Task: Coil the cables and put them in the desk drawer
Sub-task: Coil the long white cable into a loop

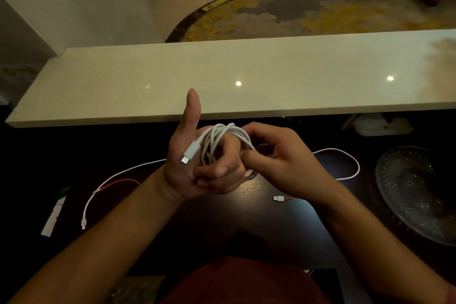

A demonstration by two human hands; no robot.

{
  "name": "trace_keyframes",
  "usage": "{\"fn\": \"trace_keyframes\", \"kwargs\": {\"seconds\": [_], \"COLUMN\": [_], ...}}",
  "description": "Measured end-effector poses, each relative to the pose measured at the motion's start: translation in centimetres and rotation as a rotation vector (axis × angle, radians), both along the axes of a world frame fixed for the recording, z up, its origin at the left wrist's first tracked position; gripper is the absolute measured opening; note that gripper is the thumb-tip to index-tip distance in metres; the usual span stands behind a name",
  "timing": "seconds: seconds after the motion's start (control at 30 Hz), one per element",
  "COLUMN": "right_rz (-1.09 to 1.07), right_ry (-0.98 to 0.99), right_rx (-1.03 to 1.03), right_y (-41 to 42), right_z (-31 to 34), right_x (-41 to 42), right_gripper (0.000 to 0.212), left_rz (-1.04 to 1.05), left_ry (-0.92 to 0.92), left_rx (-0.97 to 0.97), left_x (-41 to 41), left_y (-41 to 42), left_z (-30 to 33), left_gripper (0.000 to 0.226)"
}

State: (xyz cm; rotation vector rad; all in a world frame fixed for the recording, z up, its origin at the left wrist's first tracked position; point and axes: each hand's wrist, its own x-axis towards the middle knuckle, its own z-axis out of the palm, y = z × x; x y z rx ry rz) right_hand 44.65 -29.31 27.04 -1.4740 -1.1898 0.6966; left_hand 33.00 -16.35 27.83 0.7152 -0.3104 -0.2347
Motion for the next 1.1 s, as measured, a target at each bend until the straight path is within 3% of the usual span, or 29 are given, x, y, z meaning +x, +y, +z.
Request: {"fn": "trace_keyframes", "kwargs": {"seconds": [0.2, 0.37, 0.53, 0.67, 0.73, 0.9, 1.1], "right_rz": [-0.118, 0.048, 0.172, 0.277, 0.349, 0.407, 0.487], "right_ry": [-0.327, -0.055, 0.154, 0.127, 0.125, 0.308, 0.313], "right_rx": [0.060, -0.009, -0.067, -0.084, -0.086, 0.001, 0.038], "right_y": [-0.3, -0.9, -0.3, -0.2, -0.2, -0.7, -1.1], "right_z": [0.4, 0.5, 0.2, 0.4, 0.7, 1.2, 1.3], "right_x": [-0.1, 0.5, 1.0, 1.0, 1.0, 0.8, 0.7], "right_gripper": [0.018, 0.010, 0.020, 0.024, 0.013, 0.009, 0.010], "left_rz": [0.016, 0.098, 0.230, 0.189, 0.133, 0.156, 0.122], "left_ry": [-0.035, -0.010, 0.076, 0.083, 0.075, 0.028, 0.015], "left_rx": [0.028, 0.147, 0.327, 0.387, 0.372, 0.461, 0.373], "left_x": [0.0, -0.8, -1.3, -1.5, -1.4, -2.1, -2.4], "left_y": [-0.1, 0.2, 0.1, 0.3, 0.4, 0.1, -0.1], "left_z": [-0.2, -1.1, -1.4, -1.2, -0.9, 0.4, 0.3], "left_gripper": [0.087, 0.077, 0.050, 0.042, 0.040, 0.038, 0.039]}}
